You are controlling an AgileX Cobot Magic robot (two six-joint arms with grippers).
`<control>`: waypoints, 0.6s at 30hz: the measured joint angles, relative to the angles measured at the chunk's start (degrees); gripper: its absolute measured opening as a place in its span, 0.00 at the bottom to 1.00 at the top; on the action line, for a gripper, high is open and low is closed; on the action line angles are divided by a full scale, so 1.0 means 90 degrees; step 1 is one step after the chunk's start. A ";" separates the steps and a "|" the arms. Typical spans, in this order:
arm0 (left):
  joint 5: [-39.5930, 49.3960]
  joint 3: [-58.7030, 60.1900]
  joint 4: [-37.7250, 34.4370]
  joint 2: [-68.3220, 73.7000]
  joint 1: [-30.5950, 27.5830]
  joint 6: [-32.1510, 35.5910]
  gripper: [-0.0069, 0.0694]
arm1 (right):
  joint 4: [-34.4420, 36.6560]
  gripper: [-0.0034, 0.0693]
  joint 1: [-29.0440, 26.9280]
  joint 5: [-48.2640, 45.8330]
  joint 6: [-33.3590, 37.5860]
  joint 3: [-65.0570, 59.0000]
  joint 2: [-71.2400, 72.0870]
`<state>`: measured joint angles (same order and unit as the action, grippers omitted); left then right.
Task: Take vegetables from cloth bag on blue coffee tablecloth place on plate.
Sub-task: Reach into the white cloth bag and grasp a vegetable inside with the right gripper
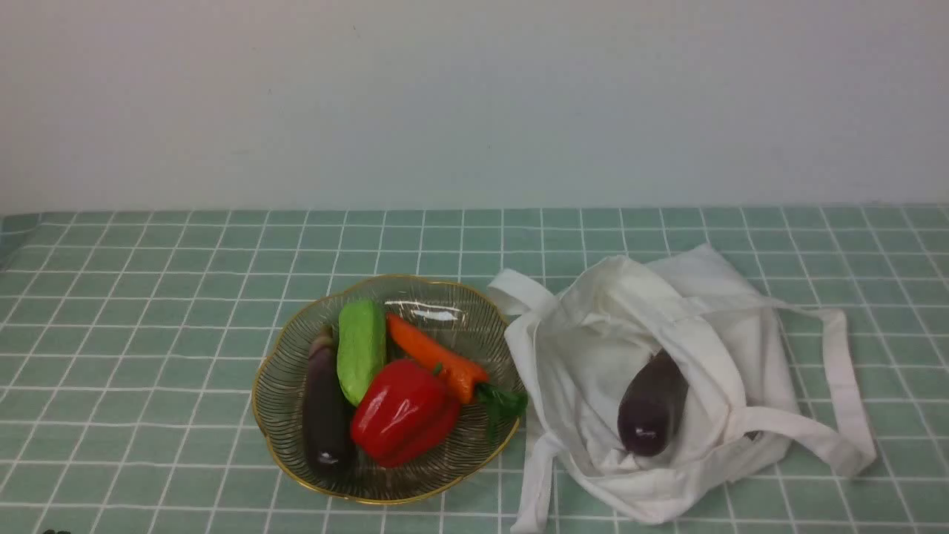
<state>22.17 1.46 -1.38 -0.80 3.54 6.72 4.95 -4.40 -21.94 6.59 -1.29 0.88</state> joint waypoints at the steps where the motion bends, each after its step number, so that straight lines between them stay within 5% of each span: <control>1: 0.0000 0.0000 0.0000 0.0000 0.0000 0.0000 0.08 | 0.0000 0.03 0.0000 0.0000 0.0000 0.0000 0.0000; 18: 0.0000 0.0000 0.0000 0.0000 0.0000 0.0000 0.08 | 0.0296 0.03 0.0000 0.0303 -0.0110 -0.0030 0.0000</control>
<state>22.17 1.46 -1.38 -0.80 3.54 6.72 7.61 -4.40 -19.22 5.60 -1.56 0.88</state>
